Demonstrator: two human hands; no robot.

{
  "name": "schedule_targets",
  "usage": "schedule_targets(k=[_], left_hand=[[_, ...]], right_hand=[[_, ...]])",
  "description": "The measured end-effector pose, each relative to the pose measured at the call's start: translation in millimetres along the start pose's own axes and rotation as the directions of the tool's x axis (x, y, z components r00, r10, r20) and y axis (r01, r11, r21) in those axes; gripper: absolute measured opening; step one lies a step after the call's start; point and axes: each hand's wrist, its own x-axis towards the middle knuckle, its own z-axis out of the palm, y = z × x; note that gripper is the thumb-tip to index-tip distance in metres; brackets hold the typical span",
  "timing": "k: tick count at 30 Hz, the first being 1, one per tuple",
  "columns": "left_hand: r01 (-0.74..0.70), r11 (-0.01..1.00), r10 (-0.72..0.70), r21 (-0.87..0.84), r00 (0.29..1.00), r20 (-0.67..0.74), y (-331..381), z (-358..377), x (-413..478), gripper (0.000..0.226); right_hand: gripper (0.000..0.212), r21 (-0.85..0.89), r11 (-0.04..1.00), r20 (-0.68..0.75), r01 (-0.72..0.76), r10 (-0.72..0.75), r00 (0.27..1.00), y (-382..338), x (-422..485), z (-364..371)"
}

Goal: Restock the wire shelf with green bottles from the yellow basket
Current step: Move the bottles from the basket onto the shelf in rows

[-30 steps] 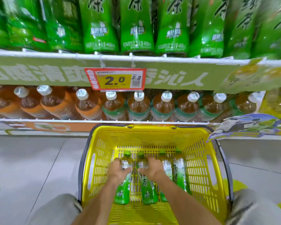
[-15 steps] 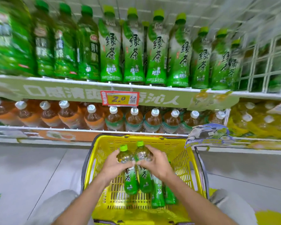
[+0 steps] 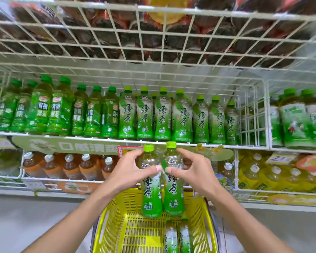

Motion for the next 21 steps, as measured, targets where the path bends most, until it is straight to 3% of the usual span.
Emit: schedule_targets(k=[5, 13, 17, 21], left_hand=[[-0.148, 0.986, 0.151, 0.081, 0.988, -0.037, 94.6, -3.8, 25.1, 0.104], [-0.32, 0.944, 0.322, 0.083, 0.947, -0.013, 186.6, 23.1, 86.1, 0.084], [-0.291, 0.95, 0.292, 0.114, 0.956, 0.007, 209.5, 43.1, 121.4, 0.084], [-0.239, 0.969, 0.238, 0.064, 0.971, 0.026, 218.5, 56.9, 149.3, 0.084]], right_hand=[[0.096, -0.005, 0.997, -0.107, 0.074, -0.074, 0.991, -32.3, 15.0, -75.1], [0.09, -0.033, 0.999, -0.229, 0.018, -0.026, 0.973, -39.5, 54.2, -170.2], [0.106, 0.013, 0.997, -0.26, -0.073, 0.074, 0.963, -23.0, 77.2, -192.7], [0.097, -0.013, 0.995, -0.231, -0.097, 0.092, 0.969, -5.6, 98.8, -207.3]])
